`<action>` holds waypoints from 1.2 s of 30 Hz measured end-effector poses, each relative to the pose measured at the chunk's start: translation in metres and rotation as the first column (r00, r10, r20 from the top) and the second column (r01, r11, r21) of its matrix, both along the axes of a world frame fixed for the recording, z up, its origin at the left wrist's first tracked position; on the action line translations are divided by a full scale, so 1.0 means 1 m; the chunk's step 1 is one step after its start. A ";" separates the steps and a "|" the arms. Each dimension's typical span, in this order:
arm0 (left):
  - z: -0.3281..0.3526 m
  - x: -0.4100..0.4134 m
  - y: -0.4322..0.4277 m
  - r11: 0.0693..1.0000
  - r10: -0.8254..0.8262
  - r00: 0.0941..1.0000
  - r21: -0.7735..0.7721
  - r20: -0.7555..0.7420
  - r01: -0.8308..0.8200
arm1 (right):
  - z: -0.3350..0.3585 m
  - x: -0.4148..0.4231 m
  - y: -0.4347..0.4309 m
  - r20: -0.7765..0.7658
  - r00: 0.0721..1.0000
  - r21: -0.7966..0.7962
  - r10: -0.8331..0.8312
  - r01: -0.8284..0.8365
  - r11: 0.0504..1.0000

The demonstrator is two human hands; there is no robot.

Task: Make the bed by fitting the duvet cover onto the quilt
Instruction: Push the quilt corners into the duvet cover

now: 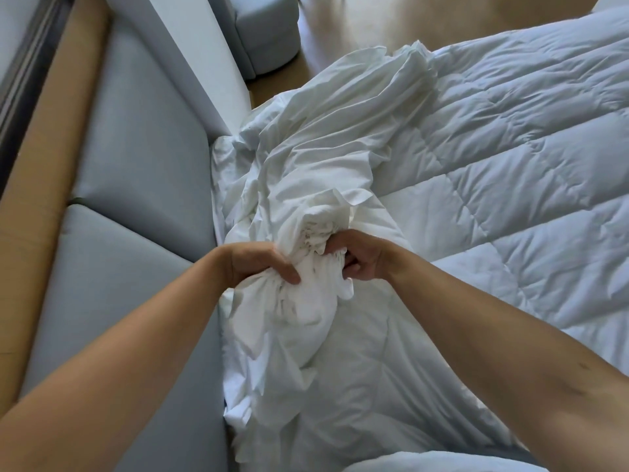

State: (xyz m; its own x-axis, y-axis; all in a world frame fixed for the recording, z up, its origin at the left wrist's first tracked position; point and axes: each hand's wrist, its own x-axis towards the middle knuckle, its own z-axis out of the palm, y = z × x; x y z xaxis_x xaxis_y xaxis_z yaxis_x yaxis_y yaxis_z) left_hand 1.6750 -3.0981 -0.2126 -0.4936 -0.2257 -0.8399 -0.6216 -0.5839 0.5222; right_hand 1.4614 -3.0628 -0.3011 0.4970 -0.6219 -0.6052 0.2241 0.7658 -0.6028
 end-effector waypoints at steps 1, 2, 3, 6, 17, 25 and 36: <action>-0.001 0.002 0.001 0.999 0.031 0.998 0.008 -0.054 -0.031 | 0.002 -0.001 -0.003 -0.008 1.000 -0.005 0.010 -0.010 1.000; -0.002 0.004 0.001 0.998 0.062 0.992 0.019 -0.111 -0.061 | 0.003 -0.001 -0.005 -0.018 1.000 -0.006 0.024 -0.024 1.000; -0.002 0.004 0.001 0.995 0.095 0.983 0.022 -0.159 -0.093 | 0.003 -0.002 -0.006 -0.025 0.999 -0.003 0.045 -0.045 0.999; 0.000 -0.001 0.000 0.977 0.191 0.960 -0.059 -0.205 -0.206 | 0.000 -0.002 -0.002 -0.026 0.991 -0.007 0.128 -0.128 0.992; -0.010 -0.023 -0.010 0.847 0.321 0.947 -0.449 0.001 -0.287 | -0.007 0.007 0.002 -0.157 0.954 0.050 0.256 -0.251 0.967; -0.014 0.011 -0.001 0.998 -0.032 0.996 -0.059 0.083 0.037 | -0.007 -0.006 0.002 -0.070 0.991 -0.031 0.118 -0.120 0.992; -0.013 0.013 -0.002 0.973 0.160 0.967 -0.134 -0.200 -0.188 | 0.001 -0.001 -0.001 -0.125 0.972 -0.037 0.200 -0.206 0.978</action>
